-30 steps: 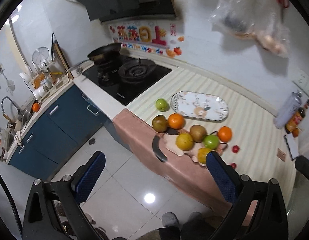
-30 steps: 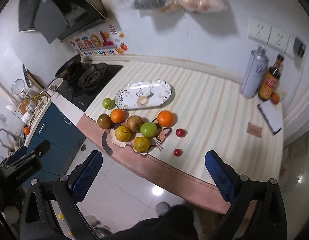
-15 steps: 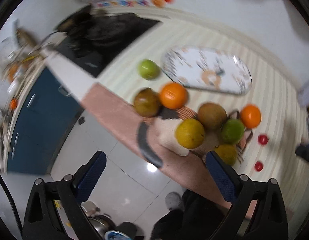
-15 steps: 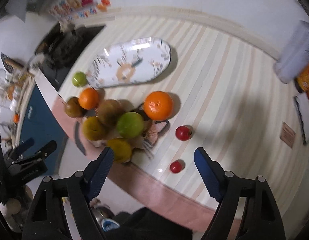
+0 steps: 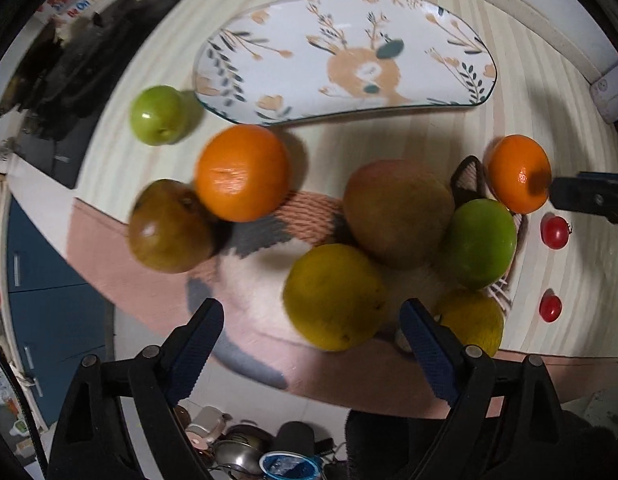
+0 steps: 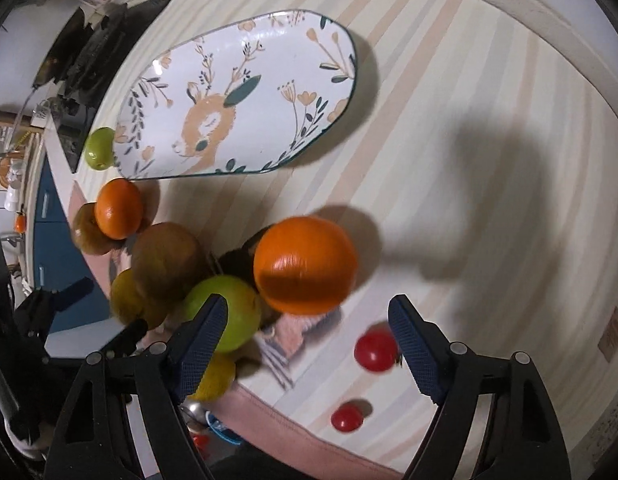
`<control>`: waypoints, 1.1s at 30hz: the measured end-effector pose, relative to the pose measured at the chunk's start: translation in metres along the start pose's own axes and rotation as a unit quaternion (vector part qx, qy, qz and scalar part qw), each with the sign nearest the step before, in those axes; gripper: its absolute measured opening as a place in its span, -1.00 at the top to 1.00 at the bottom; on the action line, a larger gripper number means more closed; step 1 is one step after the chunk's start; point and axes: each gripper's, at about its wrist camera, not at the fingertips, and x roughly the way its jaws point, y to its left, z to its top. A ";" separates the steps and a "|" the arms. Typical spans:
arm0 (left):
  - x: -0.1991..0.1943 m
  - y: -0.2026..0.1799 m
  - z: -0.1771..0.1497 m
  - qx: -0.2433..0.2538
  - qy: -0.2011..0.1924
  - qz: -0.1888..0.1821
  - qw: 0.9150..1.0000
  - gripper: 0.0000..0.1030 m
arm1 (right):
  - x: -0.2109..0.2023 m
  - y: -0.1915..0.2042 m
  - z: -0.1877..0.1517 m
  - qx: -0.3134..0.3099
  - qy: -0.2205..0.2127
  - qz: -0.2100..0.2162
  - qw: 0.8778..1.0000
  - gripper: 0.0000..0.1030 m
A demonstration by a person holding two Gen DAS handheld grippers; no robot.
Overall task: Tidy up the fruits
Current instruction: 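Grasp the yellow citrus with the left tool while the right tool grasps an orange, then place the yellow citrus on the plate with the left tool while the right tool places the orange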
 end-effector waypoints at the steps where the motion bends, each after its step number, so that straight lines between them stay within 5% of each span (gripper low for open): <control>1: 0.004 0.000 0.001 -0.003 0.005 -0.003 1.000 -0.76 | 0.005 0.002 0.004 -0.002 0.004 -0.002 1.000 -0.65; 4: 0.015 0.002 0.004 -0.012 0.013 -0.018 1.000 -0.66 | 0.020 0.005 0.013 -0.004 0.019 -0.002 1.000 -0.65; 6: 0.022 0.005 0.005 -0.017 0.017 -0.032 0.999 -0.33 | 0.028 0.005 0.016 -0.001 0.026 -0.002 1.000 -0.64; 8: 0.027 0.008 0.005 -0.026 0.016 -0.047 0.998 -0.23 | 0.034 0.007 0.019 -0.001 0.031 -0.003 1.000 -0.50; 10: 0.028 0.011 0.004 -0.034 0.002 -0.049 0.998 -0.23 | 0.038 0.008 0.020 -0.001 0.031 -0.013 0.999 -0.32; 21: 0.015 0.014 -0.018 -0.060 -0.030 -0.048 0.997 -0.22 | 0.027 0.010 0.018 -0.017 0.001 -0.026 1.000 -0.29; 27: -0.024 0.031 -0.026 -0.095 -0.063 -0.069 0.991 -0.22 | -0.005 0.016 0.016 -0.013 -0.028 0.006 1.000 -0.28; 33: -0.084 0.050 0.017 -0.123 -0.120 -0.100 0.980 -0.22 | -0.045 0.034 0.042 -0.020 -0.081 0.036 0.996 -0.28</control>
